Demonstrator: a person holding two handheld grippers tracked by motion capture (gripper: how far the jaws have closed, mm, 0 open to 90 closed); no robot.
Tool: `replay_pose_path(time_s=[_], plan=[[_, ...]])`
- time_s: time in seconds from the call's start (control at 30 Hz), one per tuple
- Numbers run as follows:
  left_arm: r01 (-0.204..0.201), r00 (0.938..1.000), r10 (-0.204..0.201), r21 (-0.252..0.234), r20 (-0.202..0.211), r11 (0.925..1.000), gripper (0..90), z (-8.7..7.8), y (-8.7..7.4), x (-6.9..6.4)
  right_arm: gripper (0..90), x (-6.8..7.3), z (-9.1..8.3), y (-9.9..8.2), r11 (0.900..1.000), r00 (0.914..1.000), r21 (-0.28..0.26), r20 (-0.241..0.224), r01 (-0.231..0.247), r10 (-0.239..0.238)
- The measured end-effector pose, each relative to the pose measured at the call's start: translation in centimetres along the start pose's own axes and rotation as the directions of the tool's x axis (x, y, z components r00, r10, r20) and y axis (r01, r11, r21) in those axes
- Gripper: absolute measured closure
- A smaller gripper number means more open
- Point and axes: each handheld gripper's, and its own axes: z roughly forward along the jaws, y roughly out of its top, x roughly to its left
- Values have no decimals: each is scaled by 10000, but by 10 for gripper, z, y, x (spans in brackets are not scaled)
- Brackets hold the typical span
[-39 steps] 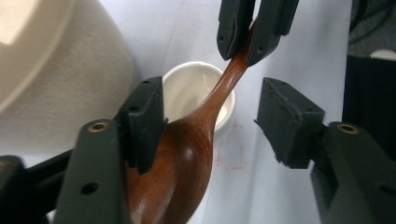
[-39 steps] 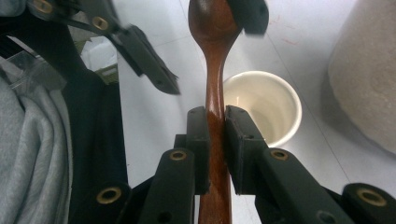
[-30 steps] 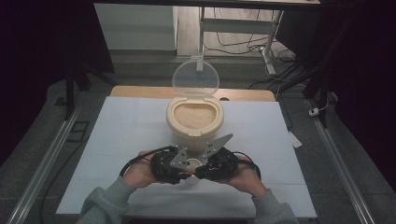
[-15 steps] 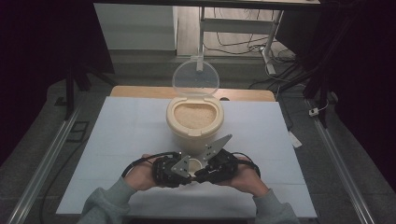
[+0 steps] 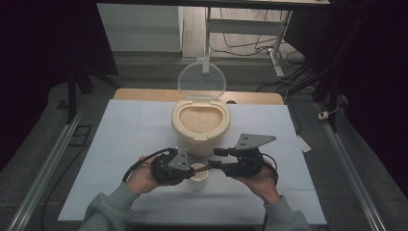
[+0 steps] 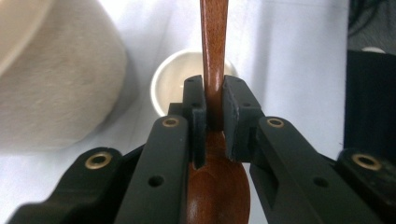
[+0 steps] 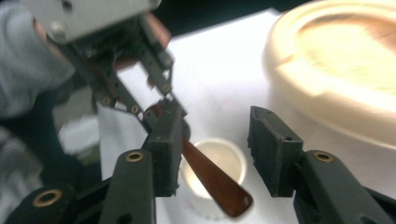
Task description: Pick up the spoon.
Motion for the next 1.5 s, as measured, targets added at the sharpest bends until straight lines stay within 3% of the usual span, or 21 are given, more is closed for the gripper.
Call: replay_pose_path(time_s=[0.03,0.1,0.17,0.2,0.3,0.43,0.6,0.87,1.0,1.5], plan=[[71,9999,-71,-62,-72,10000,790,-1,-1,1,518,0,0,0,10000,10000,0,0,0,0],[192,9996,-197,-223,-226,9996,791,-3,-2,1,444,2,-8,-5,9997,9955,-237,949,-56,78],[297,9988,-311,-374,-371,9989,791,-5,-3,1,423,3,-11,-8,9993,9928,-370,1192,-105,149],[329,9985,-348,-435,-424,9985,791,-6,-3,1,396,5,-16,-14,9979,9855,-609,1663,-242,341],[474,9972,-508,-620,-544,9969,791,-8,-3,1,378,7,-19,-20,9964,9823,-709,1780,-469,589],[492,9960,-552,-837,-703,9953,791,-11,-2,0,357,8,-15,-28,9933,9803,-792,1725,-840,967],[524,9941,-609,-940,-896,9942,791,-9,0,-2,356,13,-2,-31,9910,9769,-923,1816,-973,1129],[557,9931,-657,-1032,-968,9931,791,-7,3,-5,380,18,5,-31,9802,9662,-1416,1979,-1387,1653],[515,9931,-620,-1047,-991,9932,791,-7,4,-6,424,20,12,-31,9740,9624,-1611,1946,-1594,1897],[403,9925,-535,-1185,-1103,9921,792,-9,6,-11,644,24,18,-28,9549,9628,-2276,1461,-1909,2273]])
